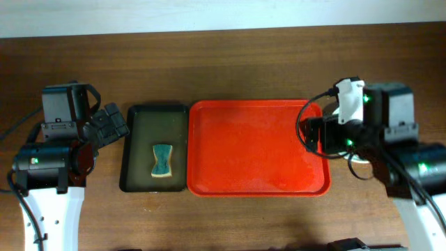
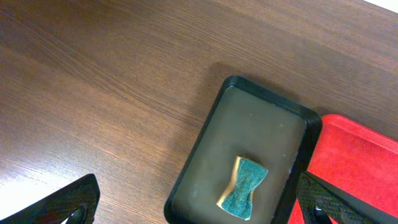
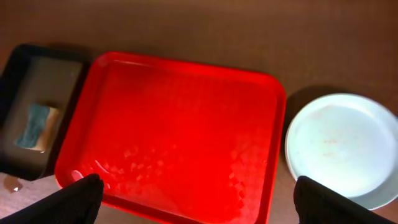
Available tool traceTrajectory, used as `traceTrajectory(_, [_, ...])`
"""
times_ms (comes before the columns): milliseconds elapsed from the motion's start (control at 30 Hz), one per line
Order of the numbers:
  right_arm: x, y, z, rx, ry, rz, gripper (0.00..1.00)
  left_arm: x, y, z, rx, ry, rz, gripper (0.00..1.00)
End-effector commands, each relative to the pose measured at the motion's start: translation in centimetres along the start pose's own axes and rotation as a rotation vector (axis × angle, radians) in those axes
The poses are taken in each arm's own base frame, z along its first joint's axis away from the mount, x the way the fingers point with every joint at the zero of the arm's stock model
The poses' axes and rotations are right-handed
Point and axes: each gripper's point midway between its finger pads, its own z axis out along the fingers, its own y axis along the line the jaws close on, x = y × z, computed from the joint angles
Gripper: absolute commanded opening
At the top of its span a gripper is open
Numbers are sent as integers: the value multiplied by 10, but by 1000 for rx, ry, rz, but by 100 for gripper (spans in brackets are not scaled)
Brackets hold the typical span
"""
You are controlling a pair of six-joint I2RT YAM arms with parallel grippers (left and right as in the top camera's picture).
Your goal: Clean dirty plates on tray and stack at the side
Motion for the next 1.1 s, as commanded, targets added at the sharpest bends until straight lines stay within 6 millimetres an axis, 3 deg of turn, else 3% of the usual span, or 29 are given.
traceTrajectory(0, [-2, 0, -18, 25, -61, -27, 98, -3, 2, -1, -7, -9, -19, 99])
traceTrajectory(133, [-3, 3, -42, 23, -138, -36, 98, -2, 2, -1, -7, -9, -19, 99])
traceTrajectory(333, [5, 11, -110, 13, -354, -59, 98, -3, 2, -1, -7, -9, -19, 99])
traceTrajectory(467, [25, 16, -160, 4, -524, -77, 98, -2, 2, -1, -7, -9, -19, 99])
traceTrajectory(567, [51, 17, -179, 0, -613, -87, 99, -3, 2, -1, -7, -9, -19, 99])
traceTrajectory(667, [73, 16, -178, -5, -647, -91, 98, -2, 2, -1, -7, -9, -19, 99])
traceTrajectory(767, [100, 13, -159, -9, -653, -93, 98, -2, 2, -1, -7, -9, -19, 99])
traceTrajectory(833, [105, 11, -148, -11, -672, -95, 98, -3, 2, -1, -7, -9, -19, 99])
traceTrajectory(967, [97, 13, -130, -34, -794, -117, 98, -2, 2, -1, -7, -9, -19, 99])
traceTrajectory(1067, [62, 17, -140, -48, -979, -141, 98, -2, 2, -1, -7, -9, -19, 99])
